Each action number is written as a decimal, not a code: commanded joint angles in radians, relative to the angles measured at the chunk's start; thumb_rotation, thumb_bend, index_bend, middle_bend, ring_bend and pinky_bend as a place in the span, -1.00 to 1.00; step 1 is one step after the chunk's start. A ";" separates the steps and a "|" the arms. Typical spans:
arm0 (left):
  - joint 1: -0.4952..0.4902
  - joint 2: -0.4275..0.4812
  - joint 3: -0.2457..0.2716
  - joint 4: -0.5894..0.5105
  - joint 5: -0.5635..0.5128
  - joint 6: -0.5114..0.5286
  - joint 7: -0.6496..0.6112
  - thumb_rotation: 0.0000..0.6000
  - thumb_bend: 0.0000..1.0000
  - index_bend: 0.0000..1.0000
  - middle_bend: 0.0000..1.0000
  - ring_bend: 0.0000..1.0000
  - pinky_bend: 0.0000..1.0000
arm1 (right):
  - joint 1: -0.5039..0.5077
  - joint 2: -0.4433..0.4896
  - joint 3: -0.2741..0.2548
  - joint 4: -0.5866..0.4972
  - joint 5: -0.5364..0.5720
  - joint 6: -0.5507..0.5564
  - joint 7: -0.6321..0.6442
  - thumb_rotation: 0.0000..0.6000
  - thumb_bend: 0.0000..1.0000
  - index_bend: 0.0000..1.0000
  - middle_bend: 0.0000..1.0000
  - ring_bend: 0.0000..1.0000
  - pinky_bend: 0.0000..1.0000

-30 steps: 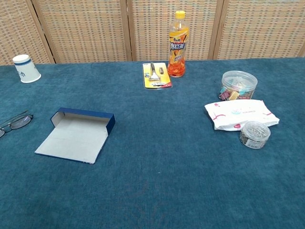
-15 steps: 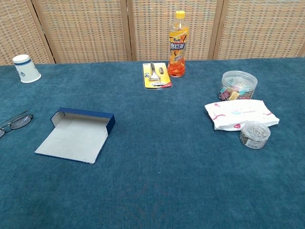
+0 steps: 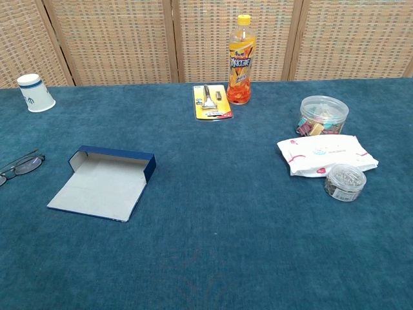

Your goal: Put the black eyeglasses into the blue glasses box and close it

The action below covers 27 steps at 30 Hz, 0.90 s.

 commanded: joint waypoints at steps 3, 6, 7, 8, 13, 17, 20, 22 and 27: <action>-0.088 -0.102 -0.063 0.055 -0.224 -0.023 0.170 1.00 -0.35 -0.15 -1.00 -1.00 -1.00 | 0.002 0.004 -0.001 0.000 0.000 -0.006 0.012 1.00 -1.00 -1.00 -1.00 -1.00 -1.00; -0.119 -0.131 -0.071 0.083 -0.305 -0.035 0.231 1.00 -0.33 -0.15 -1.00 -1.00 -1.00 | 0.003 0.005 -0.002 0.001 -0.002 -0.008 0.017 1.00 -1.00 -1.00 -1.00 -1.00 -1.00; -0.131 -0.142 -0.071 0.096 -0.327 -0.036 0.254 1.00 -0.33 -0.15 -1.00 -1.00 -1.00 | 0.004 0.006 -0.003 0.001 -0.002 -0.009 0.019 1.00 -1.00 -1.00 -1.00 -1.00 -1.00; -0.139 -0.149 -0.072 0.105 -0.341 -0.038 0.268 1.00 -0.32 -0.15 -1.00 -1.00 -1.00 | 0.004 0.006 -0.003 0.001 -0.003 -0.009 0.020 1.00 -1.00 -1.00 -1.00 -1.00 -1.00; -0.175 -0.196 -0.085 0.159 -0.408 -0.039 0.317 1.00 -0.28 -0.15 -1.00 -1.00 -1.00 | 0.004 0.007 -0.003 -0.001 -0.001 -0.011 0.025 1.00 -1.00 -1.00 -1.00 -1.00 -1.00; -0.196 -0.228 -0.092 0.192 -0.445 -0.047 0.340 1.00 -0.27 -0.15 -1.00 -1.00 -1.00 | 0.004 0.008 -0.004 -0.001 -0.002 -0.011 0.030 1.00 -1.00 -1.00 -1.00 -1.00 -1.00; -0.202 -0.237 -0.092 0.199 -0.453 -0.054 0.345 1.00 -0.27 -0.15 -1.00 -1.00 -1.00 | 0.004 0.009 -0.004 0.000 -0.002 -0.012 0.034 1.00 -1.00 -1.00 -1.00 -1.00 -1.00; -0.205 -0.240 -0.092 0.201 -0.455 -0.057 0.348 1.00 -0.27 -0.15 -1.00 -1.00 -1.00 | 0.005 0.009 -0.004 0.000 -0.002 -0.013 0.036 1.00 -1.00 -1.00 -1.00 -1.00 -1.00; -0.205 -0.240 -0.092 0.197 -0.457 -0.062 0.345 1.00 -0.26 -0.14 -1.00 -1.00 -1.00 | 0.006 0.011 -0.004 -0.001 -0.002 -0.015 0.039 1.00 -1.00 -1.00 -1.00 -1.00 -1.00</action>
